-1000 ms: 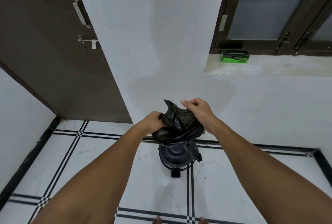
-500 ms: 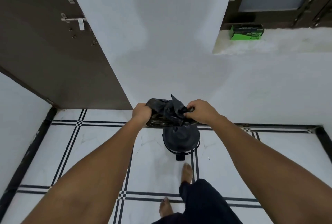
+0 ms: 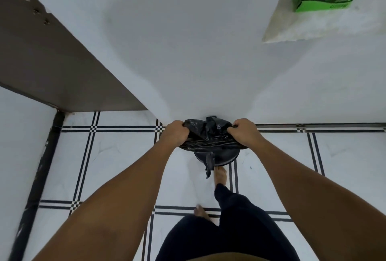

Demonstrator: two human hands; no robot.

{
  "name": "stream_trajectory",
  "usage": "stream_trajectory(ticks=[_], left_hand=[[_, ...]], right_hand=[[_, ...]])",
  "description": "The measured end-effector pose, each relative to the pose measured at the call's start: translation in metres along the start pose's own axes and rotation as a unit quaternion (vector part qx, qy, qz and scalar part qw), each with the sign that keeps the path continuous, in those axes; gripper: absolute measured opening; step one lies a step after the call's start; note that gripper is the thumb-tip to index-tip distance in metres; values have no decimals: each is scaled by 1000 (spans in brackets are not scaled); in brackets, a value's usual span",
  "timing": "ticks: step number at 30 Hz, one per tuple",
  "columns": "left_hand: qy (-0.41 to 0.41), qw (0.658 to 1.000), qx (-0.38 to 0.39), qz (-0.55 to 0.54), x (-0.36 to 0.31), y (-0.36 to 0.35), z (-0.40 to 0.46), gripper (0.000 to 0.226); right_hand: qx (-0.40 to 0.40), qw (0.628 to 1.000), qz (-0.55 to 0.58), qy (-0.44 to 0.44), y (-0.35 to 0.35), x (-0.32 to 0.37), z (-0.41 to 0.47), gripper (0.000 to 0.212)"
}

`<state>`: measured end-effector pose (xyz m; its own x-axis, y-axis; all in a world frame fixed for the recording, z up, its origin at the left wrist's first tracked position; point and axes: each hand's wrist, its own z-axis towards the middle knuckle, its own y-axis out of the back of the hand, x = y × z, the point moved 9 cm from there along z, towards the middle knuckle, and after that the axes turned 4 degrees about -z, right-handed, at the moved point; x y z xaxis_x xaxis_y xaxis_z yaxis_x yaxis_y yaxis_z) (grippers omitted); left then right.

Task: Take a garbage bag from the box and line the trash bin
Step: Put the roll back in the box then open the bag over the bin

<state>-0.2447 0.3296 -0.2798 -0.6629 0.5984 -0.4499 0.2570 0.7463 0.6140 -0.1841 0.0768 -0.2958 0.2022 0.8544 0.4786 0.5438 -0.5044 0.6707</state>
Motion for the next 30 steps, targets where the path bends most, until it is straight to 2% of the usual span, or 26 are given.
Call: stream_trajectory(ticks=[7,12,16,19,25,27,30], left_hand=[[-6,988,147,39,22,-71,2,30],[-8,985,167,44,54,-124,12,24],[-3,992,127,9,80,-158,46,21],[3,996,83,-23,105,-186,89,10],[31,992,-14,-123,167,-232,179,38],[31,988,-52,-143,193,-250,204,52],[-1,990,-73,-118,222,-272,215,61]], right_hand=[[-16,999,36,-34,-24,-11,-6,34],[-46,994,84,-56,-69,-42,-1,28],[-89,986,122,-68,-102,-79,32,21],[-81,979,159,-95,-138,-118,74,20],[16,921,353,-164,-223,-193,147,9],[16,920,357,-161,-246,-220,167,16],[-27,956,251,-151,-262,-256,180,27]])
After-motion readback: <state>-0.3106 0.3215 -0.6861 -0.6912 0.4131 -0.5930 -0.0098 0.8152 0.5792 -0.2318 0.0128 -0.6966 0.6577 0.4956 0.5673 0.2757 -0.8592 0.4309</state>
